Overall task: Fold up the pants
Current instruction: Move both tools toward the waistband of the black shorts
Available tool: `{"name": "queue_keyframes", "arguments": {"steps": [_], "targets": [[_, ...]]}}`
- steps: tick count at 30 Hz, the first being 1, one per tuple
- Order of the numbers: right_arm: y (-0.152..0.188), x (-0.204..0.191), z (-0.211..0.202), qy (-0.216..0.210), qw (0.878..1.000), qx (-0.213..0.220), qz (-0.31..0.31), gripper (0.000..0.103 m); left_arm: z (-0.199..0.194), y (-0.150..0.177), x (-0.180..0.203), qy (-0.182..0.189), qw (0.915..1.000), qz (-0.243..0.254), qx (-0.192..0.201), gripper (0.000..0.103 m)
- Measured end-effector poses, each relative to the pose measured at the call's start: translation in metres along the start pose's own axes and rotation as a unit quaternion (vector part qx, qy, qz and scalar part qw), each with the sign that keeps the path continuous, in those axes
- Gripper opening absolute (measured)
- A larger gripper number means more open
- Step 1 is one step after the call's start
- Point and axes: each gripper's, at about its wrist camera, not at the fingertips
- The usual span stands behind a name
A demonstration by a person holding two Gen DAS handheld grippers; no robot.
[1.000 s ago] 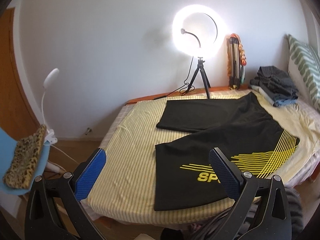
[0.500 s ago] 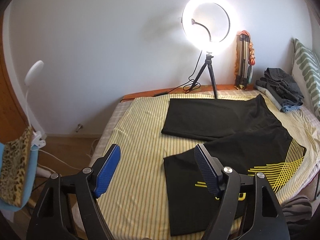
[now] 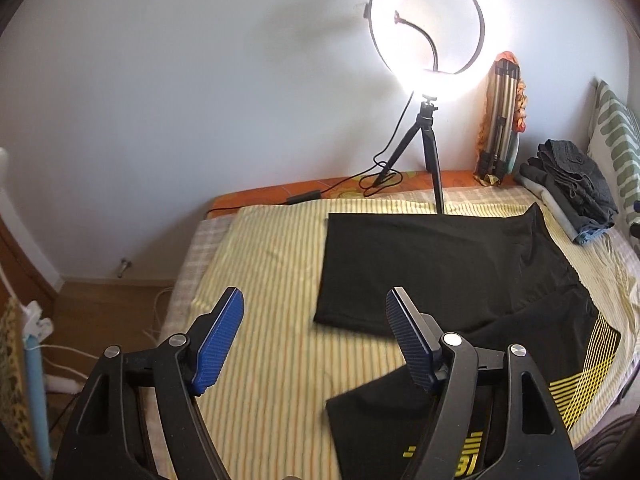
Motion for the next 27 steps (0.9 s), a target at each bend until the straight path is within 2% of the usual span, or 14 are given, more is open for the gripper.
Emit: {"name": "queue_keyframes", "arguments": {"steps": [3,5,10,14,18,21,27], "targets": [[-0.016,0.001,0.029,-0.017,1.000,-0.012,-0.020,0.079,0.032,-0.014,0.004,0.008,0.9997,0.001,-0.022,0.074],[-0.026,0.001,0.051,-0.027,0.999,-0.024,-0.030,0.072,0.055,-0.024,0.007,0.017,0.9992,0.000,-0.037,0.074],[-0.044,0.010,0.113,-0.067,0.996,-0.055,-0.024,0.072,0.114,-0.045,0.008,0.056,0.9943,-0.011,-0.090,0.074],[-0.055,0.018,0.158,-0.090,0.992,-0.078,-0.032,0.072,0.159,-0.063,0.006,0.084,0.9893,-0.032,-0.114,0.074],[-0.063,0.023,0.197,-0.094,0.989,-0.099,-0.050,0.072,0.204,-0.073,0.008,0.089,0.9855,-0.046,-0.137,0.074],[-0.066,0.027,0.219,-0.101,0.987,-0.111,-0.058,0.072,0.235,-0.077,0.019,0.088,0.9849,-0.023,-0.147,0.074],[-0.071,0.035,0.256,-0.120,0.983,-0.127,-0.056,0.072,0.273,-0.083,0.023,0.084,0.9847,-0.008,-0.153,0.074]]}}
Point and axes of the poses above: each gripper's, at about its wrist camera, not at the fingertips, and z roughly the way its jaws point, x to its right, y to its underside, and after that the axes turned 8 degrees about -z, right-handed
